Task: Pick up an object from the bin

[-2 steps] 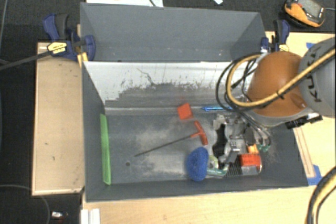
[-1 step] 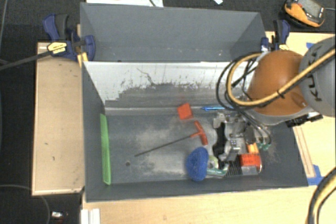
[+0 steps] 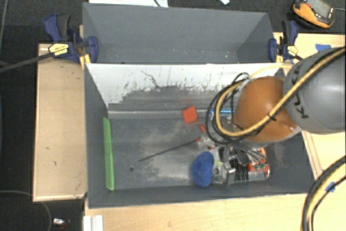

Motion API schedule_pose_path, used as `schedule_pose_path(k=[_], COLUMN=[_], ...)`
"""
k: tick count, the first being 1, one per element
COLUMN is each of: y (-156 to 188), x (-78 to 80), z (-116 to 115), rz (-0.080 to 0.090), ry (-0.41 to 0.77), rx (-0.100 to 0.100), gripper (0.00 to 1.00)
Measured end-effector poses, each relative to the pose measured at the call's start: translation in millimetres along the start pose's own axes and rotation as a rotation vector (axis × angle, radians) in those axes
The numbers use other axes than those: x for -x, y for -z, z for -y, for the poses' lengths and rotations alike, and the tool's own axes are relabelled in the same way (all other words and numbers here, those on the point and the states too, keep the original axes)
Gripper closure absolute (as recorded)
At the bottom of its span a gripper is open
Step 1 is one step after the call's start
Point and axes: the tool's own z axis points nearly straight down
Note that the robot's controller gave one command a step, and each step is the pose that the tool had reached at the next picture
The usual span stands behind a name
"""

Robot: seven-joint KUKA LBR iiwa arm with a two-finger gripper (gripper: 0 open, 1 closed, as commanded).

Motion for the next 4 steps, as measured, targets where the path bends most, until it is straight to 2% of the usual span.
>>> schedule_pose_path(k=[1, 2, 3, 4], y=[25.8, 21.1, -17.2, -14.1], x=[2.8, 8.8, 13.1, 21.2], z=[-6.8, -31.5, -21.1, -43.7], rz=[-0.002, -0.007, -0.001, 0.005], ry=[-0.006, 0.27, 0.523, 0.851], rx=[0.001, 0.005, 0.001, -0.001], gripper=[0.0, 0.0, 0.0, 1.0])
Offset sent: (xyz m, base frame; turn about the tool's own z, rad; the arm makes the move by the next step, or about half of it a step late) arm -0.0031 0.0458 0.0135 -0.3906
